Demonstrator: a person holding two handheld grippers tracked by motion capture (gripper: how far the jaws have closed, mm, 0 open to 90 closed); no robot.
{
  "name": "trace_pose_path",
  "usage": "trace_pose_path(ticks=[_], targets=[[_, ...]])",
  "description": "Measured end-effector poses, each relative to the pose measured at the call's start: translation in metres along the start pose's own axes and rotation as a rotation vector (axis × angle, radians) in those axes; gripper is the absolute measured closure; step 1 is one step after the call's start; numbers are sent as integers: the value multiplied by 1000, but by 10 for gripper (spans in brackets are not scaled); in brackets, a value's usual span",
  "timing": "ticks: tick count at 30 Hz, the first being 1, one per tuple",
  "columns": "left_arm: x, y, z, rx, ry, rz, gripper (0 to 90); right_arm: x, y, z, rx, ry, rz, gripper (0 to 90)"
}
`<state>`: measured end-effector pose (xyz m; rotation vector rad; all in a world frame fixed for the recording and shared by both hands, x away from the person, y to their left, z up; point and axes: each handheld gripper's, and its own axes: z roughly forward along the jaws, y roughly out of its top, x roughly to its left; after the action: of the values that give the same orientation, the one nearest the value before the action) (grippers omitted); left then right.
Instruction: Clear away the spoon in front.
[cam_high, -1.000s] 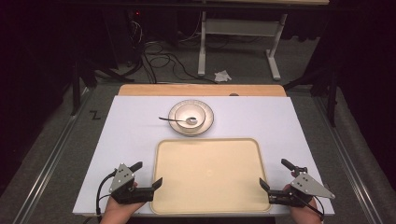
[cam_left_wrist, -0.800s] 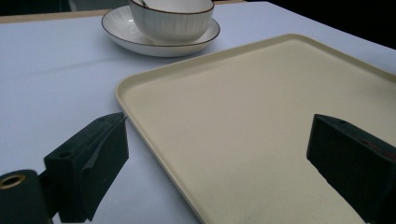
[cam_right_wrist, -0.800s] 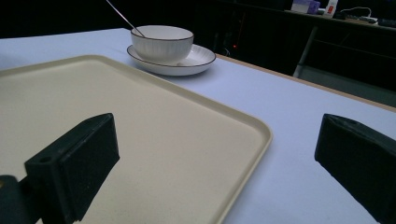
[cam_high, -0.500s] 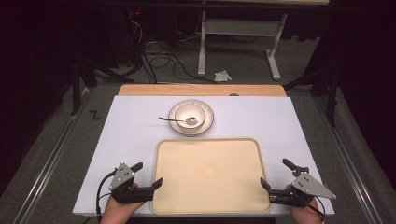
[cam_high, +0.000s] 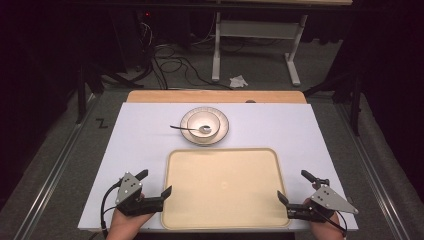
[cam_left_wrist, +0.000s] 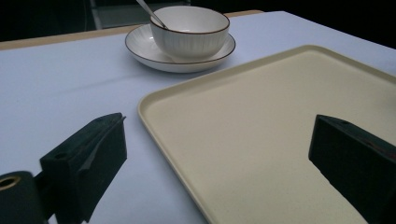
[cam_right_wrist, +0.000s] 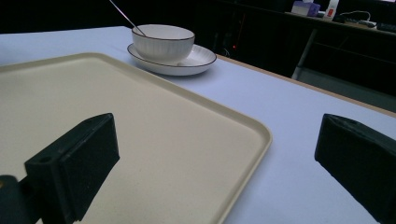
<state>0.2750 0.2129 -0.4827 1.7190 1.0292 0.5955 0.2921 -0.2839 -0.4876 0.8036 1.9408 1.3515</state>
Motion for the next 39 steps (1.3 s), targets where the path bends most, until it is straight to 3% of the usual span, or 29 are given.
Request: trace_pose_path(ticks=[2, 4, 7, 11, 14, 20, 27, 39], targets=[[-1, 3, 1, -1, 20, 15, 34, 0, 0, 0, -3, 2, -8, 6], [1, 7, 3, 11, 4, 9, 20, 0, 0, 0, 0, 0, -4, 6], [4, 12, 7, 18, 14, 4, 7, -1, -1, 0, -6, 1, -7, 6], [11, 19, 12, 18, 4, -14, 11, -1, 0, 0, -9, -1, -12, 5], [18, 25, 14, 13, 2, -1, 57, -1, -1, -1, -8, -4, -11, 5], [29, 38, 21, 30, 7, -8, 42, -2, -1, -1, -9, -6, -13, 6], [39, 50, 29, 14, 10, -35, 31, -1, -1, -1, -10, -6, -11, 6], [50, 68, 55, 41, 0, -79, 34, -1, -1, -1, -11, -6, -13, 6]])
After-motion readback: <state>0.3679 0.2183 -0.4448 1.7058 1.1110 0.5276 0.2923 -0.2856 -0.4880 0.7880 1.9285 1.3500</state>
